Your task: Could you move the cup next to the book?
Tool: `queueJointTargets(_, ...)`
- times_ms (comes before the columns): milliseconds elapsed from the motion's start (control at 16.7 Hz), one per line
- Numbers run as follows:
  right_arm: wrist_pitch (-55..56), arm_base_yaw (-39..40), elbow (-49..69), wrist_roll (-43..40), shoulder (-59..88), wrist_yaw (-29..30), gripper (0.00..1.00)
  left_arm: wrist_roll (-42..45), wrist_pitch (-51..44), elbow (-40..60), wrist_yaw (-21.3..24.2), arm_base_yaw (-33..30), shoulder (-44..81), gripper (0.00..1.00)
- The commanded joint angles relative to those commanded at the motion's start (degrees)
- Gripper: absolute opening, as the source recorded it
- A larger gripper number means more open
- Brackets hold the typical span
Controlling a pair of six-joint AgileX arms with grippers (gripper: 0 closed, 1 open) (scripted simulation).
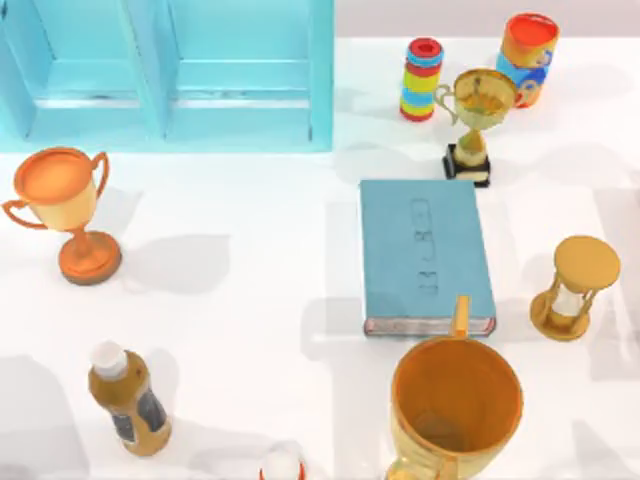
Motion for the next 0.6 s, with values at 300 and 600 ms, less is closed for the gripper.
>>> queueJointTargets(300,0.0,0.0,0.0,0.0,0.0,0.0,1.00,-8.6,0.8,5.8,-2.1,-3.4,2.6,0.00)
queueJointTargets(600,0.0,0.0,0.0,0.0,0.0,0.0,1.00,-32.0,0.9,18.9,-5.7,-12.5,9.5,0.00)
